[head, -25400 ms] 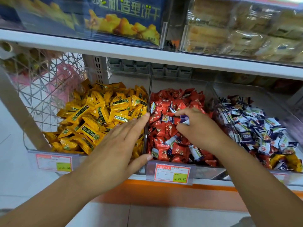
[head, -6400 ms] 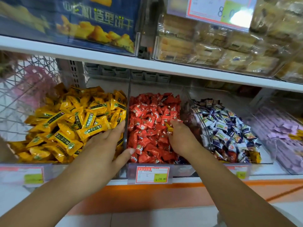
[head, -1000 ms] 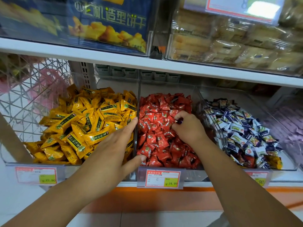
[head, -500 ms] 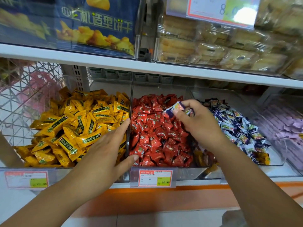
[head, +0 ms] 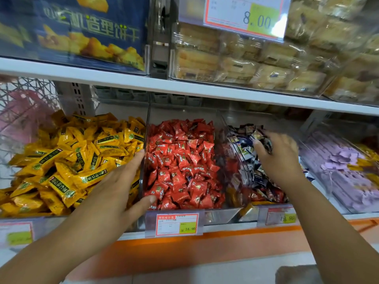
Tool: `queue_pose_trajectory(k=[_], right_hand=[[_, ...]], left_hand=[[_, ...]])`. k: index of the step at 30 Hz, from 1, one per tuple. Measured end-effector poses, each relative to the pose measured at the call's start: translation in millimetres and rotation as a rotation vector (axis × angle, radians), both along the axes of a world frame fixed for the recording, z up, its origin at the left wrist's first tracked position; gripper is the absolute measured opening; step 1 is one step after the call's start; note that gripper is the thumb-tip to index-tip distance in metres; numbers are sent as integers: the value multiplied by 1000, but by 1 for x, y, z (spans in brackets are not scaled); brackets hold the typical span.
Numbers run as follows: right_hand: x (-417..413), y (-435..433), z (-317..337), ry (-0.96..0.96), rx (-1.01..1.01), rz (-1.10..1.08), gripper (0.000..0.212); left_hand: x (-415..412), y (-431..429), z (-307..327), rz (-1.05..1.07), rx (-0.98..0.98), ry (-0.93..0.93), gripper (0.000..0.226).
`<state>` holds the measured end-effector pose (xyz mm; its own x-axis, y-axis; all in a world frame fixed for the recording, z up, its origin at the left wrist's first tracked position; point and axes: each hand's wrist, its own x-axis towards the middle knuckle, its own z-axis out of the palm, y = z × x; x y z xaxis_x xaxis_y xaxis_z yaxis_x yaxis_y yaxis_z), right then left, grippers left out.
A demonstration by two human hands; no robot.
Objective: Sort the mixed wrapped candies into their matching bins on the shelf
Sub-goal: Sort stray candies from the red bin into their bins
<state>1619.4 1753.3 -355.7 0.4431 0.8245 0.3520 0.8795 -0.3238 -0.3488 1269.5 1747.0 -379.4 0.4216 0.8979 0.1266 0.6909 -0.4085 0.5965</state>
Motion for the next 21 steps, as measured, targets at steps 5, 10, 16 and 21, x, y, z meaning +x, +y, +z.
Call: queue_pose_trajectory(k=[5, 10, 16, 21], right_hand=[[-68, -27, 39, 152, -48, 511, 28], [-97, -18, 20, 10, -767, 721, 32], [-108, 9, 0, -132, -1066, 714, 66], [-113, 8, -2, -53, -1128, 723, 66]], left_hand=[[1, 0, -1, 1, -1, -1, 90], [-1, 1, -2, -9, 4, -12, 90], [-3, 1, -5, -24, 27, -7, 88], [-3, 1, -4, -31, 23, -22, 87]])
